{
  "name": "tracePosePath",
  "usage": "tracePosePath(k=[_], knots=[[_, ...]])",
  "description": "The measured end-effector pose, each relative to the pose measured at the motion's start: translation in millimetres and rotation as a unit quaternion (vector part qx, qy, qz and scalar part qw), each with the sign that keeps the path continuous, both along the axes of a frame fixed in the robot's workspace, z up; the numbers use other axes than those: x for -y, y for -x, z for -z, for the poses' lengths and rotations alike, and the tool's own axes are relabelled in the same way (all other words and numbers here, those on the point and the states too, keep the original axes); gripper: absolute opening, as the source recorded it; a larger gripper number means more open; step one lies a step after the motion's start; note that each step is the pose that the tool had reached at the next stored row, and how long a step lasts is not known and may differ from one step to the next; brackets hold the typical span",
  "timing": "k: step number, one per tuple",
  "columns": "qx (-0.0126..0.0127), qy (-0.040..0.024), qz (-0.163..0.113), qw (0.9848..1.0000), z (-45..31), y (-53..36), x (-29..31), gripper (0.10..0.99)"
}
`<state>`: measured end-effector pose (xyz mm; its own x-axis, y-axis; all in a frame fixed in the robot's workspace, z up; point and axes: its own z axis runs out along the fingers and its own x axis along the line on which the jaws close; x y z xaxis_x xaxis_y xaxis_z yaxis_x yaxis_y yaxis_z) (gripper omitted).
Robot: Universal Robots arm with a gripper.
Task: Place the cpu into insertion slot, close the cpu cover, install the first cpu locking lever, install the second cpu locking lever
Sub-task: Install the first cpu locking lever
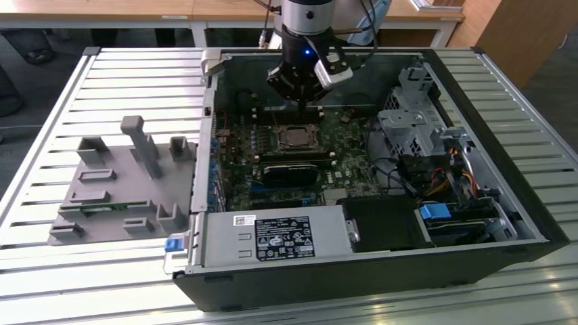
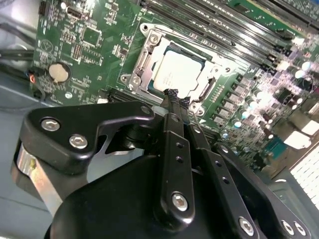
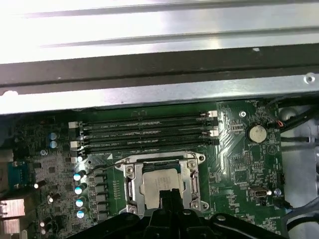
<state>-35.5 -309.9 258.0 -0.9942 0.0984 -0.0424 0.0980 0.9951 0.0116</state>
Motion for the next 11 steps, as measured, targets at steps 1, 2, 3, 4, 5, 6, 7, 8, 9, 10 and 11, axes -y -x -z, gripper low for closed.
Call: tracePosePath(k=[1,2,3,4,5,6,7,8,9,10,11], knots=[[-0.0001,0.0000,-0.005,1.0000,0.1,0.0,0.0,0.106],[-0.0001,0.0000,-0.011,0.9999,0.2,0.1,0.0,0.106],[-0.0001,0.0000,-0.016,0.9999,0.3,0.4,0.0,0.106],[-0.0001,-0.0001,-0.020,0.9998,0.3,1.4,0.0,0.106],[-0.0001,-0.0002,-0.022,0.9998,0.3,2.8,0.1,0.106],[-0.0001,-0.0004,-0.022,0.9997,0.3,4.3,0.1,0.106],[-0.0001,-0.0007,-0.023,0.9997,0.4,6.2,0.0,0.106],[0.0000,-0.0008,-0.023,0.9997,0.4,8.8,0.0,0.106],[0.0000,-0.0008,-0.023,0.9997,0.4,11.5,0.0,0.106],[0.0000,-0.0008,-0.023,0.9997,0.4,14.3,0.0,0.106],[0.0001,-0.0009,-0.023,0.9997,0.5,17.7,0.0,0.106]])
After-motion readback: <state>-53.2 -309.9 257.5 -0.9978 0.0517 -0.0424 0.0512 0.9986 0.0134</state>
